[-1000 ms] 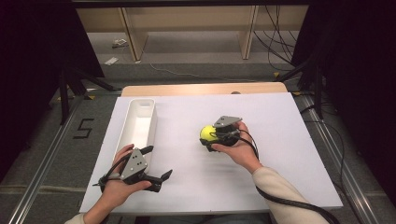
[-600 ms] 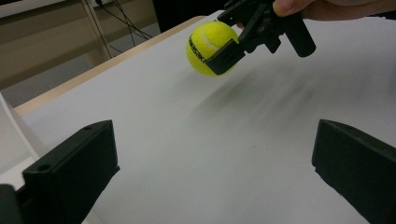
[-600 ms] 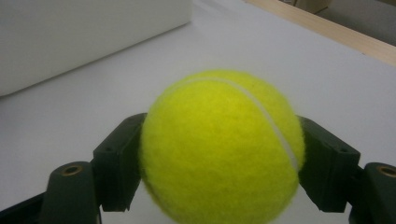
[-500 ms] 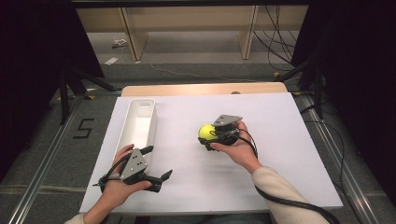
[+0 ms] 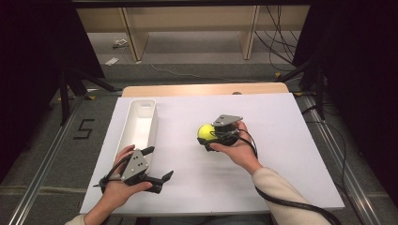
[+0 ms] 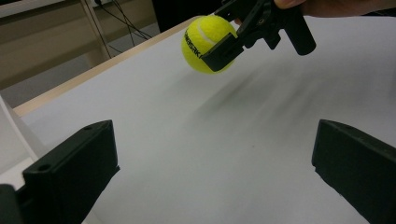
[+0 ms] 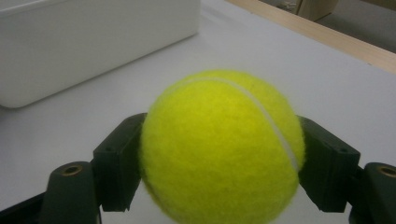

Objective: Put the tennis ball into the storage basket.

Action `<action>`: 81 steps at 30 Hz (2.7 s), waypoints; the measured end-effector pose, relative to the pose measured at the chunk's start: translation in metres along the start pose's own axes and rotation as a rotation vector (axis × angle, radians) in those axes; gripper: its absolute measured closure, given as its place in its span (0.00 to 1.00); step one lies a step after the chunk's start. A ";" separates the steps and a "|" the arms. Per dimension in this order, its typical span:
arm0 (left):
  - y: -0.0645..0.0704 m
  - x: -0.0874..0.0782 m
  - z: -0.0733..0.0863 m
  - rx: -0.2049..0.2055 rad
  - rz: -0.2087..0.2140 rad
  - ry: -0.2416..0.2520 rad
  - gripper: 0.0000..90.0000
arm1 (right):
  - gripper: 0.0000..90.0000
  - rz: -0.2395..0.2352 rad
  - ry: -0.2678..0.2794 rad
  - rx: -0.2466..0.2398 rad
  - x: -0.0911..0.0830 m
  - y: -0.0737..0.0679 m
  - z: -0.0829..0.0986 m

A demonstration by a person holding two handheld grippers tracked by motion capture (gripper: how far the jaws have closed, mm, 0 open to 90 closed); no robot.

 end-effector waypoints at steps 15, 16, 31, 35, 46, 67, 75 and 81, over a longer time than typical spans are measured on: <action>0.001 0.001 0.000 0.000 0.005 -0.001 0.00 | 0.29 -0.003 0.020 0.006 0.000 -0.002 -0.005; 0.001 0.001 0.000 -0.001 0.005 0.000 0.00 | 0.29 -0.005 0.023 0.009 0.000 -0.003 -0.005; 0.001 0.001 0.000 0.000 0.008 -0.004 0.00 | 0.29 -0.016 0.041 0.005 0.001 -0.008 -0.012; 0.001 0.001 0.000 0.001 0.008 -0.005 0.00 | 0.29 -0.018 0.046 0.005 0.002 -0.009 -0.014; 0.002 0.001 0.000 -0.001 0.008 -0.005 0.00 | 0.29 -0.022 0.061 0.007 0.003 -0.011 -0.021; 0.001 0.001 -0.001 0.006 0.005 0.000 0.00 | 0.29 -0.031 0.062 0.011 0.004 -0.014 -0.026; 0.002 0.000 -0.001 0.007 0.006 -0.001 0.00 | 0.29 -0.016 0.079 0.006 0.003 -0.014 -0.032; 0.002 0.000 -0.001 0.007 0.007 -0.002 0.00 | 0.29 -0.017 0.079 0.006 0.006 -0.015 -0.032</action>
Point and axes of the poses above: each handheld gripper's, and its own axes: x roughly forward along the jaws, z roughly out of its underside, y roughly to its right, the point moved 4 cm from there along x, roughly forward along the jaws, and after that the axes turned 5 degrees about y, right-handed, at the moved point
